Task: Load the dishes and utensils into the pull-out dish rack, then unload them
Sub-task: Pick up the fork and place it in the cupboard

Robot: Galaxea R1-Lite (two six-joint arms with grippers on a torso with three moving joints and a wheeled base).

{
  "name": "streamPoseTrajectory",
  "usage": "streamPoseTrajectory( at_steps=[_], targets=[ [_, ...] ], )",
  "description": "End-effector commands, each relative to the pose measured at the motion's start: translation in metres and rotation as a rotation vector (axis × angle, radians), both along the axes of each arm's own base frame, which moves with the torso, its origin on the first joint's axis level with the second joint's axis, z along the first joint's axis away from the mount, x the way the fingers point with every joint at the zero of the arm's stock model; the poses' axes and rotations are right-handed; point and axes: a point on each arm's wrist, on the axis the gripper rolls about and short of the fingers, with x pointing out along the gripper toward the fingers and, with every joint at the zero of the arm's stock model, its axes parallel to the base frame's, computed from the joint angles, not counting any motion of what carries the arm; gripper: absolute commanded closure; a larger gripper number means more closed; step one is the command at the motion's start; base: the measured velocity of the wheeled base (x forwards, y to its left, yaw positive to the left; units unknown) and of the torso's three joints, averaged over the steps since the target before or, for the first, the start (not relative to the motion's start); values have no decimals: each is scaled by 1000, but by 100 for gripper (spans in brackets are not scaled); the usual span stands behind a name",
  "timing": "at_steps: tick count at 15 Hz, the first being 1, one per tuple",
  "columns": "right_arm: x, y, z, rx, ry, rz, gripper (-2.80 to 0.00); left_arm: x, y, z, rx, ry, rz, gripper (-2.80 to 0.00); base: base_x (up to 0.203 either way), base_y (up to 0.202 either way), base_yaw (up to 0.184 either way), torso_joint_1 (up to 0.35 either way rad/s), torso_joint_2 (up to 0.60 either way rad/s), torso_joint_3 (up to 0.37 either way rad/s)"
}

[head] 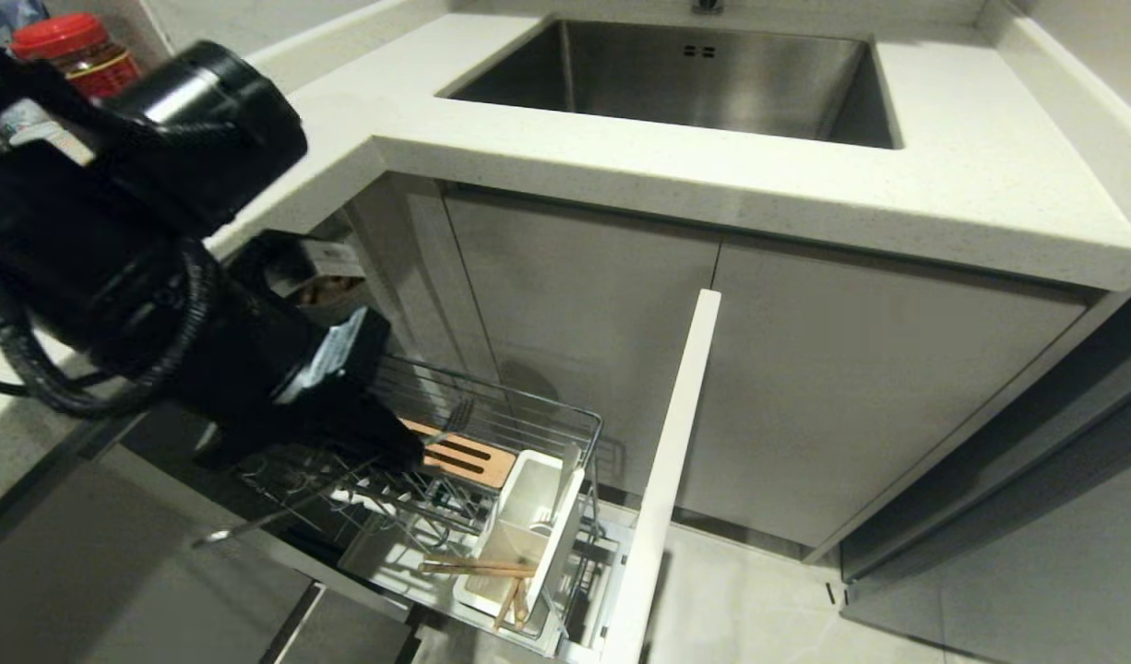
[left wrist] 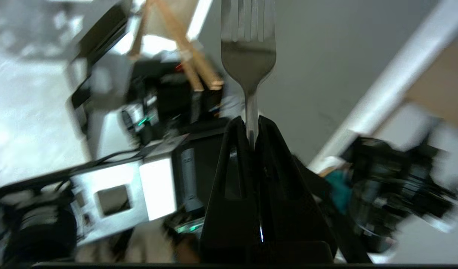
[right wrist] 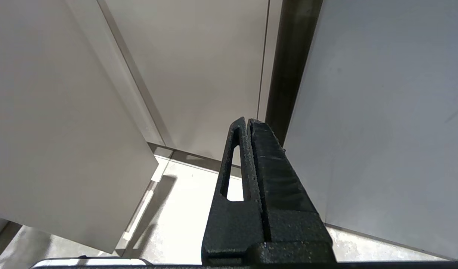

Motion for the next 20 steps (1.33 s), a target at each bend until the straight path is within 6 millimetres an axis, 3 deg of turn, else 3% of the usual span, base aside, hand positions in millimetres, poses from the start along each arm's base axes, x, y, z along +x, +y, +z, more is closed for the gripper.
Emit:
streamPoseTrajectory(
  at_steps=[1,11,20],
  targets=[
    [2,0,-7,0,26,1,0,21,-21,-31,84,108,-13,0,0,0,0,0,0,0],
    [2,0,-7,0,26,1,0,66,-52,-94,169,253,-17,0,0,0,0,0,0,0],
    [2,0,-7,0,26,1,0,108,-59,-132,143,249,22,0,0,0,0,0,0,0]
  ],
)
